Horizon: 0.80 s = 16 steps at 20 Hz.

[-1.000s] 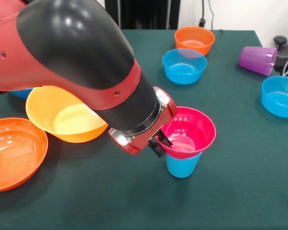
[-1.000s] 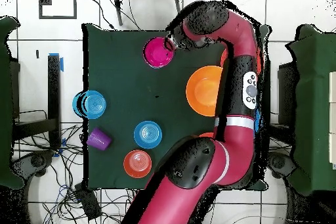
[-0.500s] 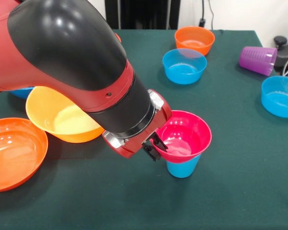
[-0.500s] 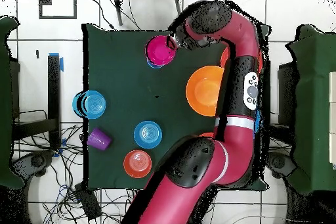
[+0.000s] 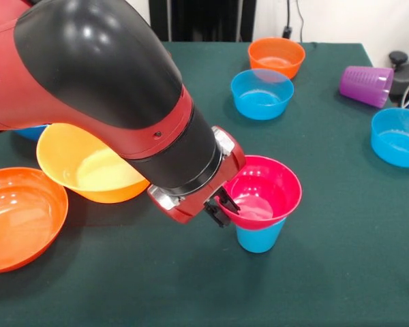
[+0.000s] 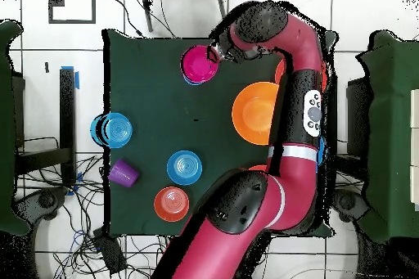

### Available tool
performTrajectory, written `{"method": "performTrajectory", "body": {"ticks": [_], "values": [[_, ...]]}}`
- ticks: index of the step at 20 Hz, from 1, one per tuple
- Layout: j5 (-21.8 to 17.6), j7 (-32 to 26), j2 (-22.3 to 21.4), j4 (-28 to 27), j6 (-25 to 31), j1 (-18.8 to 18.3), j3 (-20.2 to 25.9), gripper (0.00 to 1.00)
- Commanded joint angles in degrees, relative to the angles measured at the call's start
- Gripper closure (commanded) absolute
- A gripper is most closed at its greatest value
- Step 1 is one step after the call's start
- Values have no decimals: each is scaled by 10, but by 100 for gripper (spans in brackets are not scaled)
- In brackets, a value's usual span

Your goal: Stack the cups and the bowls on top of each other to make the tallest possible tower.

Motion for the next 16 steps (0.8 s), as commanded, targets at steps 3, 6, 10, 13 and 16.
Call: {"method": "performTrajectory", "body": {"ticks": [3, 6, 10, 13, 16], "values": [[-3, 36, 0, 52, -9, 4, -17, 100], [-5, 37, 3, 45, -4, 5, -15, 100], [-4, 38, 3, 48, -6, 4, -16, 100], [0, 41, -2, 63, -15, 1, -19, 100], [4, 43, -6, 76, -23, -2, -22, 100]]}}
